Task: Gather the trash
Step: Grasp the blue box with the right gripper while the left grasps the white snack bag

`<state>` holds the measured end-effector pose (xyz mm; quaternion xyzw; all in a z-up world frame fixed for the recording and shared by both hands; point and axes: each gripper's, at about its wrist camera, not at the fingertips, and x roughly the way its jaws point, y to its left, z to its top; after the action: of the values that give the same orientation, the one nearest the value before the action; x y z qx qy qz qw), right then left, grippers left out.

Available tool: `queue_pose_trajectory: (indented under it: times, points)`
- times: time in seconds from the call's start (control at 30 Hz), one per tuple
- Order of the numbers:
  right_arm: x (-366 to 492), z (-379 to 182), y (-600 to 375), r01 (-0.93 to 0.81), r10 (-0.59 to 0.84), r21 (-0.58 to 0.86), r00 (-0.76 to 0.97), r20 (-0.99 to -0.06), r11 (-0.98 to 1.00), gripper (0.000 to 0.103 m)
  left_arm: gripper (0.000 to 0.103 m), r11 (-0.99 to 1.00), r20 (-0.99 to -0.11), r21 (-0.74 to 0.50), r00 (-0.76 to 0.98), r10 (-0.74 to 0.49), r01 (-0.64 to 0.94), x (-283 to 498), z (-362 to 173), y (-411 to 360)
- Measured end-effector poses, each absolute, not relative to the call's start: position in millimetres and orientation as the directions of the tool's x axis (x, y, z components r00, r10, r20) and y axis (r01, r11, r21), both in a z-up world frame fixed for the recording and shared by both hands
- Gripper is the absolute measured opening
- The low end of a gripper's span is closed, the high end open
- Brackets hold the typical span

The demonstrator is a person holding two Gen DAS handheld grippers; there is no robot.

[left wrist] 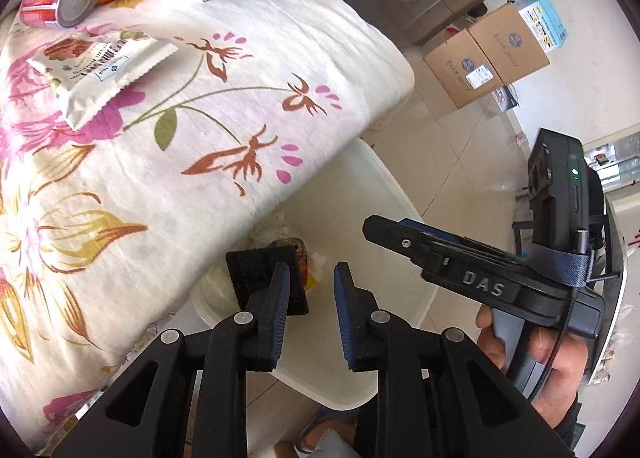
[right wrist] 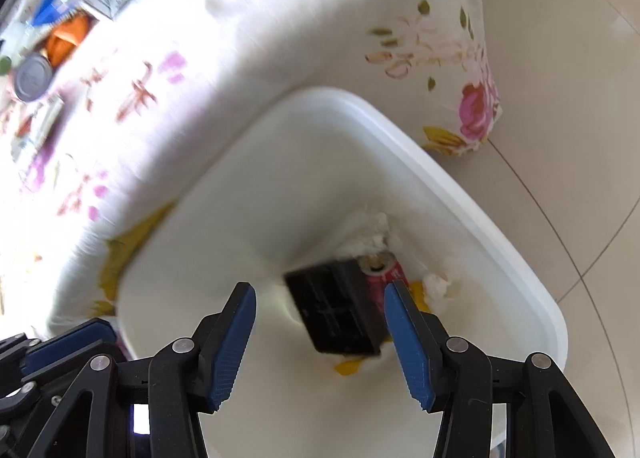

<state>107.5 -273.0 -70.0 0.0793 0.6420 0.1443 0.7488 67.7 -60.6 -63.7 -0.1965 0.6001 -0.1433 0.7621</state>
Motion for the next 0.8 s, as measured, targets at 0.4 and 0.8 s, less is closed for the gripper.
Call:
queue_pose_trajectory:
  times: [0.4,0.8]
  points:
    - [109,-24,-269,-0.096,0.421,0.410,0.274,-0.865,0.907,0.069,0.034,0.870,-0.838,-0.483,0.343,-0.424,-0.104,87,-26,-4]
    - [116,-11,-244,-0.154,0.487,0.463,0.315,-0.814,0.873,0.072,0.060,0.776,-0.844,-0.501,0.415,-0.340,-0.383,116,-16,98]
